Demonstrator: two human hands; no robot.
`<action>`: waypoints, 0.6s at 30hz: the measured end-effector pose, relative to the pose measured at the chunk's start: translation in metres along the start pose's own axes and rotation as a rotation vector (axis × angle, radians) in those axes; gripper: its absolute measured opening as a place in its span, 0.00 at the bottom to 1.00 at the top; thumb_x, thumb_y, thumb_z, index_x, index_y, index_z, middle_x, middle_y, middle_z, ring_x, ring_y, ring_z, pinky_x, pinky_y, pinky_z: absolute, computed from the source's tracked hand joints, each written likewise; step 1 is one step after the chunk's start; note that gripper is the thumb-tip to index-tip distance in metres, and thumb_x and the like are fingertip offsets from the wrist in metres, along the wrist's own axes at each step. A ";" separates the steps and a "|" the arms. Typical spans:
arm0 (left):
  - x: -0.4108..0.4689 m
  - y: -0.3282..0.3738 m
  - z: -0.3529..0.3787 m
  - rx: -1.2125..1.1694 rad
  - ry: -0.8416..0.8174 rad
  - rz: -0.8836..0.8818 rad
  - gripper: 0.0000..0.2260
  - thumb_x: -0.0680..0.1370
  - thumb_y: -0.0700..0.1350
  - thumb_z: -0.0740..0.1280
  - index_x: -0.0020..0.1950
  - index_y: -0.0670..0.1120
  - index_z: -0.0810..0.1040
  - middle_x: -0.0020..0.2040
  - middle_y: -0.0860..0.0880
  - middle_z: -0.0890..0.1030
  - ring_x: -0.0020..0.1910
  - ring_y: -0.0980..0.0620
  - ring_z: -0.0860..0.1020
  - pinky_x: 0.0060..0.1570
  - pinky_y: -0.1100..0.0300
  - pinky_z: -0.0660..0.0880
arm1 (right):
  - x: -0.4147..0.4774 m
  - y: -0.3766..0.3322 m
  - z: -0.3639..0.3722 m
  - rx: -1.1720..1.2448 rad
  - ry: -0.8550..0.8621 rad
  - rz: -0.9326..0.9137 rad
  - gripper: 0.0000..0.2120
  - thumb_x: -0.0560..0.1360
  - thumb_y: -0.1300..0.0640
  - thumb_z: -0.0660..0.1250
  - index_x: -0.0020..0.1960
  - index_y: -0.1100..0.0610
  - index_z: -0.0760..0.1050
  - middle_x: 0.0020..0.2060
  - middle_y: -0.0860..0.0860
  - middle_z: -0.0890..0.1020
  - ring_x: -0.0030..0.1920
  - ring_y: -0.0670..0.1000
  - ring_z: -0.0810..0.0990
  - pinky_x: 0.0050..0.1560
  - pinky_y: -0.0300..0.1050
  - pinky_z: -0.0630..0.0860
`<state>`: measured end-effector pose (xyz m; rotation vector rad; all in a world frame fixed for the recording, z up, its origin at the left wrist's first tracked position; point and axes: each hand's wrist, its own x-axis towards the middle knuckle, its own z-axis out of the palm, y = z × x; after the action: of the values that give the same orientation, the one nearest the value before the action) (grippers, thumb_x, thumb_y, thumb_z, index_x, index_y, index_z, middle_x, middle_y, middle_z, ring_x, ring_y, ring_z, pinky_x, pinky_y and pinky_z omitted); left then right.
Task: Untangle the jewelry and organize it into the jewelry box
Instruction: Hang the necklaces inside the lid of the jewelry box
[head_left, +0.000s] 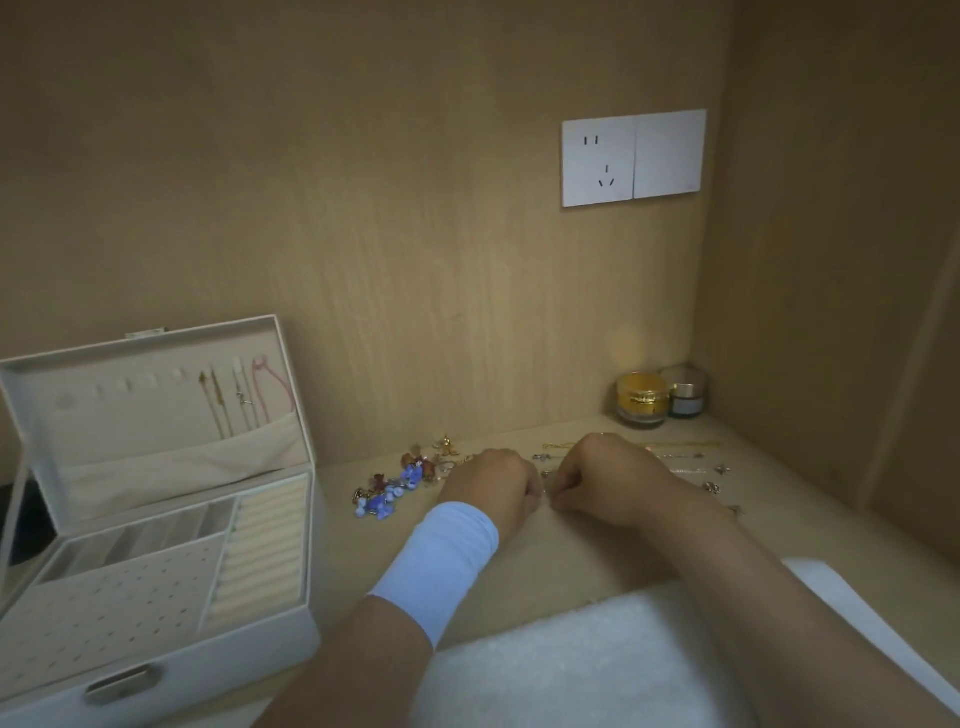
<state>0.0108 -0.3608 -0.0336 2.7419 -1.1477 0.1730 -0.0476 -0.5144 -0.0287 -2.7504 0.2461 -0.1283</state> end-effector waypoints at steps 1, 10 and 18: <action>-0.001 0.000 0.001 0.027 0.010 0.010 0.09 0.80 0.46 0.60 0.51 0.48 0.81 0.52 0.47 0.78 0.52 0.46 0.76 0.47 0.56 0.73 | -0.001 -0.001 0.000 -0.002 0.003 -0.002 0.05 0.70 0.48 0.73 0.44 0.45 0.85 0.44 0.44 0.85 0.48 0.47 0.81 0.43 0.41 0.72; -0.007 -0.013 -0.005 -0.203 -0.117 -0.096 0.07 0.80 0.43 0.58 0.47 0.48 0.75 0.55 0.47 0.77 0.48 0.47 0.78 0.54 0.50 0.75 | -0.008 -0.011 0.001 0.001 -0.007 -0.064 0.07 0.72 0.47 0.73 0.36 0.42 0.79 0.39 0.40 0.83 0.45 0.44 0.80 0.48 0.41 0.76; -0.019 -0.024 -0.024 -0.989 -0.020 -0.289 0.11 0.82 0.44 0.57 0.43 0.46 0.74 0.41 0.47 0.82 0.39 0.49 0.78 0.42 0.55 0.75 | -0.013 -0.035 -0.008 0.538 0.051 -0.156 0.09 0.77 0.61 0.67 0.40 0.53 0.80 0.32 0.48 0.82 0.34 0.47 0.78 0.41 0.45 0.75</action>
<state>0.0141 -0.3263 -0.0155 1.9587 -0.5676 -0.3651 -0.0561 -0.4824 -0.0090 -2.2283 0.0041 -0.2641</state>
